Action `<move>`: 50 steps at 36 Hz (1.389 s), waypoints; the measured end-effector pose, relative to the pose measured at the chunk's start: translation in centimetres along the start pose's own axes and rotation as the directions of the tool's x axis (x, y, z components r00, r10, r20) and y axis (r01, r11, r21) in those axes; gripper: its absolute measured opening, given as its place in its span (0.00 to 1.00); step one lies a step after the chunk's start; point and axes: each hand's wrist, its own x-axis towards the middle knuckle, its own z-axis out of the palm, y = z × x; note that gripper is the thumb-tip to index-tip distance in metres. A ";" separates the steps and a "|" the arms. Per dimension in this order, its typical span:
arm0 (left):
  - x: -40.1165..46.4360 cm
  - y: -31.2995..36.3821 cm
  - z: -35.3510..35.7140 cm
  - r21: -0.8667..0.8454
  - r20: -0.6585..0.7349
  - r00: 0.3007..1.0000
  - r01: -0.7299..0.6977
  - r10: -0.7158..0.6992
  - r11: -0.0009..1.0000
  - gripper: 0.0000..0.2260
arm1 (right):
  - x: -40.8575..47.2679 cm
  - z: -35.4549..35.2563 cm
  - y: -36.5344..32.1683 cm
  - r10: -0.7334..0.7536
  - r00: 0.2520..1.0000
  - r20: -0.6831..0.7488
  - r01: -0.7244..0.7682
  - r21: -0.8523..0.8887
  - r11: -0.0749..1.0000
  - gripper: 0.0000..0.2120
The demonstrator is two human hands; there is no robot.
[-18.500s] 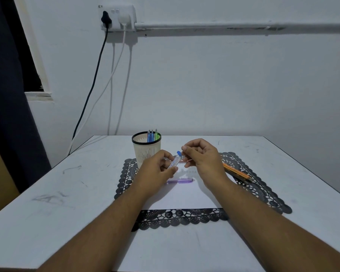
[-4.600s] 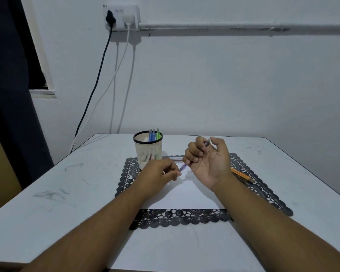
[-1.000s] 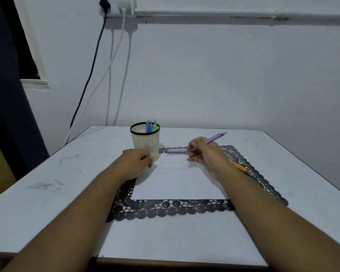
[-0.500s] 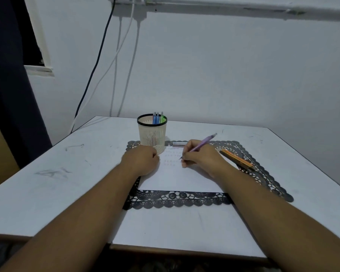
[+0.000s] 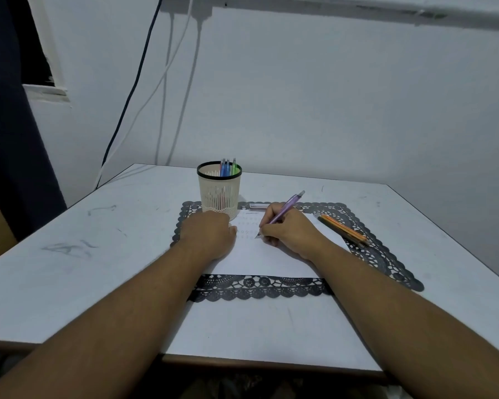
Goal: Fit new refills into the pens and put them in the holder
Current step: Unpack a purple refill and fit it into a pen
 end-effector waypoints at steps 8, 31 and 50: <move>-0.1 0.0 -0.1 -0.004 -0.002 1.000 0.004 -0.004 1.000 0.14 | 0.3 0.0 0.2 0.004 0.999 -0.036 -0.006 -0.056 0.998 0.02; -0.3 0.2 -0.6 -0.022 0.025 1.000 -0.002 0.002 1.000 0.12 | 0.3 -0.2 0.5 0.005 1.000 0.013 -0.005 -0.017 1.000 0.07; -0.2 0.0 -0.6 -0.040 0.039 0.999 -0.003 0.005 0.999 0.13 | 0.4 -0.9 1.0 0.011 1.000 0.008 -0.011 0.079 0.997 0.11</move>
